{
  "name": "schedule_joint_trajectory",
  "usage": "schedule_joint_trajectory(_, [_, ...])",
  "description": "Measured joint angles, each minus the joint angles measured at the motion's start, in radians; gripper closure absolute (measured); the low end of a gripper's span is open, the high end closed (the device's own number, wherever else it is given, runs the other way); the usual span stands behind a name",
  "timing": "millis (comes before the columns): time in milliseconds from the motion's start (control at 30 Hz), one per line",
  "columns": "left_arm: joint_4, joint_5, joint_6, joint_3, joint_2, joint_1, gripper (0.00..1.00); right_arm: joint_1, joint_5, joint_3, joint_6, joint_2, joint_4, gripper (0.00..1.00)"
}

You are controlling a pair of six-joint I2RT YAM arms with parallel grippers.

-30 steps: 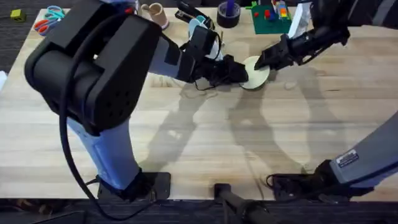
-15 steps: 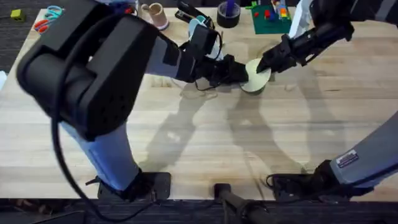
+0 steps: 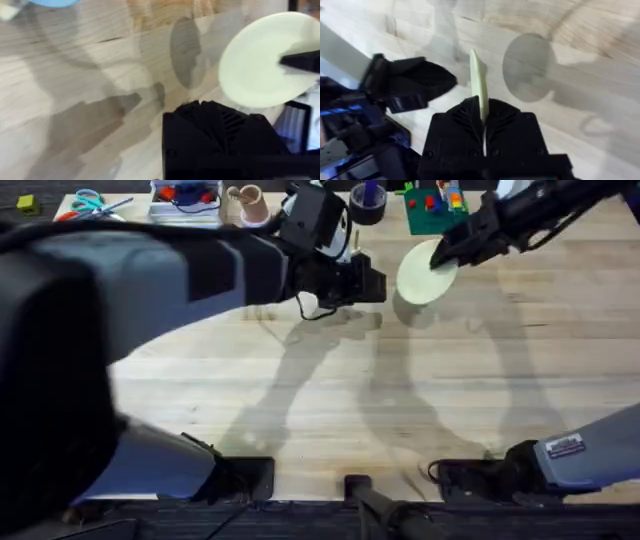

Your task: Pick up the plates from the table one by one and place each into a slot on the dish rack.

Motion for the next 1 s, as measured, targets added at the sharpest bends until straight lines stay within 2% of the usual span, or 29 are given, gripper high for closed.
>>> schedule_joint_trajectory(200, [-0.162,-0.115,0.101,0.000,-0.150,0.007,0.962,0.050,0.125,0.069,-0.024,-0.062,-0.078,0.971])
schedule_joint_trajectory(233, [-0.296,-0.213,0.165,0.000,-0.286,0.048,0.962,0.100,0.193,0.110,-0.035,-0.110,-0.082,0.971])
schedule_joint_trajectory(300, [-0.345,-0.256,0.198,0.000,-0.347,0.070,0.962,0.123,0.220,0.127,-0.039,-0.127,-0.084,0.971])
schedule_joint_trajectory(500, [-0.395,-0.367,0.292,0.000,-0.505,0.106,0.962,0.223,0.340,0.188,-0.047,-0.139,-0.084,0.971])
schedule_joint_trajectory(733, [-0.452,-0.516,0.373,0.000,-0.646,0.109,0.963,0.354,0.469,0.282,-0.053,-0.139,-0.080,0.971])
schedule_joint_trajectory(900, [-0.492,-0.563,0.430,0.000,-0.685,0.109,0.959,0.389,0.499,0.369,-0.053,-0.139,-0.080,0.971])
schedule_joint_trajectory(933, [-0.493,-0.568,0.442,0.000,-0.686,0.109,0.896,0.391,0.501,0.384,-0.053,-0.139,-0.080,0.971])
schedule_joint_trajectory(1000, [-0.495,-0.579,0.452,0.000,-0.687,0.109,0.588,0.394,0.504,0.413,-0.053,-0.139,-0.080,0.971])
